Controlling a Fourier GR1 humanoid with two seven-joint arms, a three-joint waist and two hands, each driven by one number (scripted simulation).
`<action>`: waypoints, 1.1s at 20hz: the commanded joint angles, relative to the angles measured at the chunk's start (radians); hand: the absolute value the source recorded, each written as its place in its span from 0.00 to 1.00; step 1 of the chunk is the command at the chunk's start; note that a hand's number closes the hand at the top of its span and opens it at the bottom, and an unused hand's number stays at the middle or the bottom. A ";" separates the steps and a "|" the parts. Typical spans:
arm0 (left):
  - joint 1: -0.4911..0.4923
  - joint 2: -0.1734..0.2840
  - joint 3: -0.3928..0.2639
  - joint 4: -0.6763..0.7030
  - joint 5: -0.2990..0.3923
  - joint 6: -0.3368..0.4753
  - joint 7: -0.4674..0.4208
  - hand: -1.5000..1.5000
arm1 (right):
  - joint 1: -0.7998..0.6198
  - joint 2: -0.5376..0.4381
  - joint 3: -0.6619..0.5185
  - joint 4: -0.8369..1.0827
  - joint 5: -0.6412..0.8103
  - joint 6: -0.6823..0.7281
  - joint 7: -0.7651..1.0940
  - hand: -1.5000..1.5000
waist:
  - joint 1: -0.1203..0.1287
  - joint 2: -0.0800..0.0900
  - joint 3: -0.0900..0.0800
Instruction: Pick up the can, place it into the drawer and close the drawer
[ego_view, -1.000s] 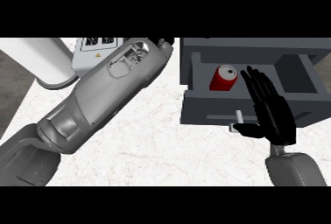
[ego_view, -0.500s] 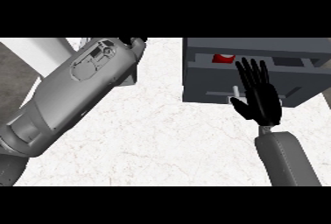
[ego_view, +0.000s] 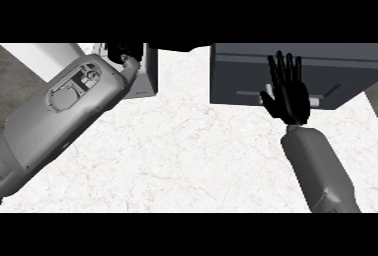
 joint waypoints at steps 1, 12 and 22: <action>0.066 0.051 0.002 -0.087 -0.017 0.002 0.027 0.00 | -0.136 -0.008 -0.052 0.197 0.005 -0.066 0.001 0.00 | 0.017 0.018 0.008; 0.190 0.084 0.022 -0.209 -0.051 -0.008 0.017 0.00 | -0.330 -0.034 -0.098 0.406 0.011 -0.158 0.014 0.00 | 0.020 0.028 0.009; 0.290 0.100 0.031 -0.268 -0.071 -0.039 -0.022 0.00 | -0.507 -0.072 -0.140 0.538 0.014 -0.138 0.061 0.00 | 0.050 0.042 0.008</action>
